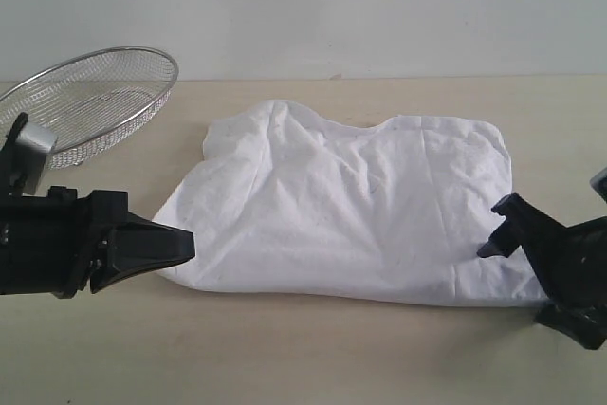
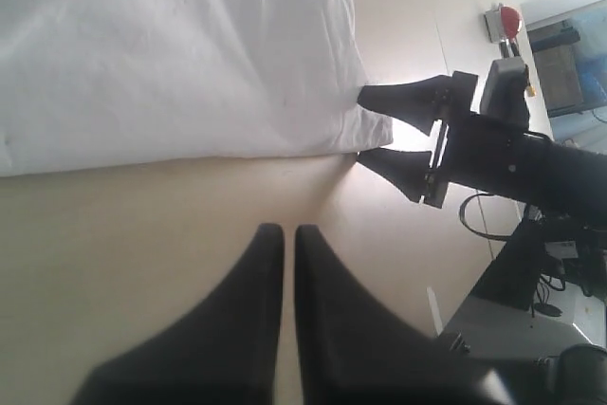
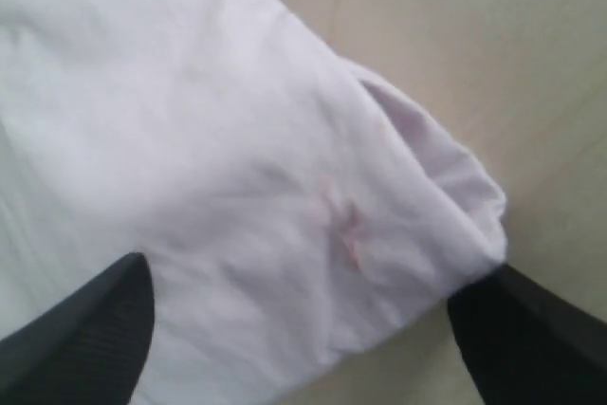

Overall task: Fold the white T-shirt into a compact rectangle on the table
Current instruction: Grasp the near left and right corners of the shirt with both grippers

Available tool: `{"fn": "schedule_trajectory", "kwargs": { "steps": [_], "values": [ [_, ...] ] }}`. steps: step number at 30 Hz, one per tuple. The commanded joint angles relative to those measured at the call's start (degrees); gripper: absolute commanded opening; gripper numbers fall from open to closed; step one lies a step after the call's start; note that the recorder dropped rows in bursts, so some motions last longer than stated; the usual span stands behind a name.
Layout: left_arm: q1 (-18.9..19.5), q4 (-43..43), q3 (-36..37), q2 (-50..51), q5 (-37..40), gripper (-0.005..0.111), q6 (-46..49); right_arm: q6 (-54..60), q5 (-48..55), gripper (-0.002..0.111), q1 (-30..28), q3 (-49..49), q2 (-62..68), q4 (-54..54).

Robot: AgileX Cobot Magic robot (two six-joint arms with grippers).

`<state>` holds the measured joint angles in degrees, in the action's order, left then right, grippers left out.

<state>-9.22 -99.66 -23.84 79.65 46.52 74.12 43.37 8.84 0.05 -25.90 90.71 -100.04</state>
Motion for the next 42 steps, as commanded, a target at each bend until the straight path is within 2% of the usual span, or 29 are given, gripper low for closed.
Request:
{"fn": "schedule_trajectory", "kwargs": {
  "steps": [1,7,11,18,22,26,30,35,36,39,41,42],
  "values": [
    [0.01,-0.28,0.15,-0.51,-0.03,0.005,0.50,0.22,-0.71,0.067,-0.11,-1.60,3.58,0.09],
    [0.01,-0.28,0.15,-0.51,-0.27,0.005,2.00,0.72,-1.23,0.025,-0.11,-2.79,7.09,0.09],
    [0.01,1.04,-0.09,-0.51,-3.99,0.005,2.00,2.41,-1.93,0.000,-0.11,-2.79,7.09,0.09],
    [0.01,14.46,-1.79,-0.37,-15.35,0.005,-6.32,4.11,-0.96,0.000,-0.11,-2.79,7.09,0.09],
    [0.01,24.23,-4.86,1.43,-15.86,0.005,-12.53,4.24,0.00,0.000,-0.11,-2.79,6.99,0.09],
    [0.01,28.52,-8.65,5.04,-17.94,0.005,-15.70,6.40,0.41,0.000,-0.11,-2.79,6.58,0.09],
    [0.01,33.82,-12.67,10.38,-16.77,0.005,-17.26,8.56,-0.26,0.000,-0.11,-2.79,5.50,0.09],
    [0.01,42.78,-15.94,15.46,-17.33,0.006,-27.77,9.41,-0.53,0.000,-0.11,-2.79,5.11,0.09],
    [0.01,42.92,-16.20,15.89,-16.70,0.009,-28.01,9.58,-0.53,0.000,-0.11,-2.79,5.11,0.09],
    [0.01,42.54,-16.29,16.44,-13.88,0.038,-29.47,10.08,-0.68,0.000,-0.11,-2.79,5.11,0.09],
    [0.01,41.58,-16.17,16.44,-13.25,0.061,-33.98,10.62,-1.09,0.000,-0.11,-2.79,5.11,0.09],
    [0.01,41.10,-16.07,16.57,-13.72,0.068,-35.22,11.03,-1.38,0.000,-0.11,-2.79,5.11,0.09]
  ]
}}
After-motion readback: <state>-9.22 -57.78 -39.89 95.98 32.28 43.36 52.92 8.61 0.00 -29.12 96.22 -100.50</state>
